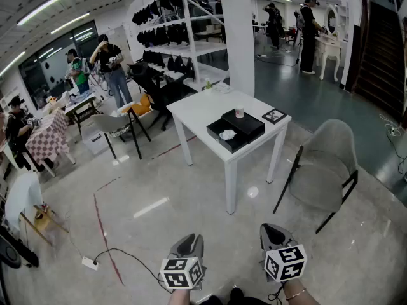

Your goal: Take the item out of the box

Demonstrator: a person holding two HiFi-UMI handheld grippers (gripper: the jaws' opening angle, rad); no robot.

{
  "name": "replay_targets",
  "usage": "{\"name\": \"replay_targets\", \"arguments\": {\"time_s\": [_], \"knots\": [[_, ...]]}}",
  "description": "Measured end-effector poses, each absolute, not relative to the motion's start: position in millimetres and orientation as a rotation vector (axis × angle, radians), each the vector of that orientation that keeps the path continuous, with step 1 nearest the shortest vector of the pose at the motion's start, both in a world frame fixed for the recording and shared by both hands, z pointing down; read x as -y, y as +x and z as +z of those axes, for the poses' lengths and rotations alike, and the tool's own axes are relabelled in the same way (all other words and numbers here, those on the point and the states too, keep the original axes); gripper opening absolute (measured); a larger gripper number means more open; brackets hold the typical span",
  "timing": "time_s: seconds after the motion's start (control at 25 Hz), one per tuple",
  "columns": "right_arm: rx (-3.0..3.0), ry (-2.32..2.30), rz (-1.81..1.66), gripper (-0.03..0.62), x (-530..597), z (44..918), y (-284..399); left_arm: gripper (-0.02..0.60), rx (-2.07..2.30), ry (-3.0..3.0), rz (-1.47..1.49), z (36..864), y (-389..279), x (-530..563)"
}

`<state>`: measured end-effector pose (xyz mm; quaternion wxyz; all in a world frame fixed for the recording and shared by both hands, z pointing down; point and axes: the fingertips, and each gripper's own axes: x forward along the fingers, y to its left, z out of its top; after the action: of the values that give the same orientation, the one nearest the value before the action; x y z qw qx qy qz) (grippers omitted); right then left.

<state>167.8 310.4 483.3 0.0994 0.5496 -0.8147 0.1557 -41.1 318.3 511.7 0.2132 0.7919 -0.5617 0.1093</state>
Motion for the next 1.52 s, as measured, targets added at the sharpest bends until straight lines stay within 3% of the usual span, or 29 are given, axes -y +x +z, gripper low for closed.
{"name": "replay_targets", "arguments": {"time_s": [0.76,1.08,1.52], "knots": [[2.454,1.615,0.455,0.001,-294,480,172,0.077,1.586,2.197,0.290,508,-30,-310],[2.469,1.560,0.473,0.103,-283,484,179,0.077,1.604,2.173,0.293,514,-21,-304],[2.468,1.472,0.574,0.184,-237,504,159,0.077,1.596,2.141,0.319,529,-35,-258]]}}
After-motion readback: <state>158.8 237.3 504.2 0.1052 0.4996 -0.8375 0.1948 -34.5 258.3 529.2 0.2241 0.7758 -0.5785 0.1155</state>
